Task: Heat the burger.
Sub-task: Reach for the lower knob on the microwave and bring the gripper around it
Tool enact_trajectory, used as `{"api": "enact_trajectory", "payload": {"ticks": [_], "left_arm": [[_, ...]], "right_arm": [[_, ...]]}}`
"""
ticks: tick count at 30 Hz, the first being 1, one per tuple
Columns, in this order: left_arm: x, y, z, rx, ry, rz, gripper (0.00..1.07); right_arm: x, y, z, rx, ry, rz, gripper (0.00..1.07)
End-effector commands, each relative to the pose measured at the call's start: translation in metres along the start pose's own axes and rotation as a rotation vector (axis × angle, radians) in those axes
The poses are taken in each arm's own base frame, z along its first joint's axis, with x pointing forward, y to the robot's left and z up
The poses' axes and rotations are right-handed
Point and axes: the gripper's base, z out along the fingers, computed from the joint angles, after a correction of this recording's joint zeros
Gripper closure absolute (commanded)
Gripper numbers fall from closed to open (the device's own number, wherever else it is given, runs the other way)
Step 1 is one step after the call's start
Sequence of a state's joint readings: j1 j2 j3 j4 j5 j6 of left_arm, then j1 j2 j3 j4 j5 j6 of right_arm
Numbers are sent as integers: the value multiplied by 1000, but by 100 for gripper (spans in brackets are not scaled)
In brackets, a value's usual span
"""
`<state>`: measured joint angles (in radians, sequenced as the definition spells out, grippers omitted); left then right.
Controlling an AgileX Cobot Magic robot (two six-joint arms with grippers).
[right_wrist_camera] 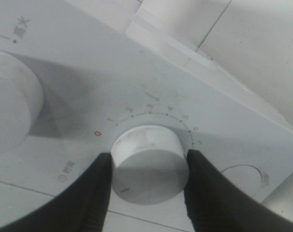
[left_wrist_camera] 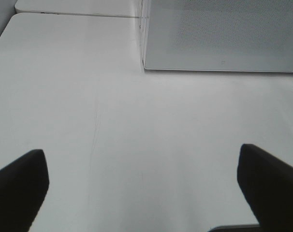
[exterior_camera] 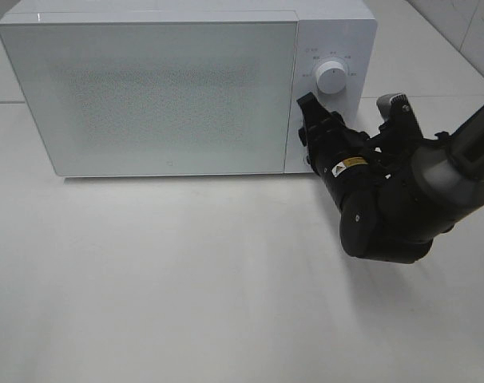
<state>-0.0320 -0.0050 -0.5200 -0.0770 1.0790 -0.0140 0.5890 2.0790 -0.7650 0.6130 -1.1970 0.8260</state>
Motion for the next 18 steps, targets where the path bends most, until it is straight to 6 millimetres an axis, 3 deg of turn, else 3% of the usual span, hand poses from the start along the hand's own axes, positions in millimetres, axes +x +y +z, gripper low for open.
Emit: {"api": "enact_trajectory", "payload": {"ticks": [1, 18], "left_arm": [[1, -1, -2, 3, -32, -2, 8], [1, -1, -2, 3, -32, -2, 8]], "right_arm": [[-11, 24, 1, -219, -100, 57, 84], [-15, 21, 1, -197, -123, 266, 83]]}}
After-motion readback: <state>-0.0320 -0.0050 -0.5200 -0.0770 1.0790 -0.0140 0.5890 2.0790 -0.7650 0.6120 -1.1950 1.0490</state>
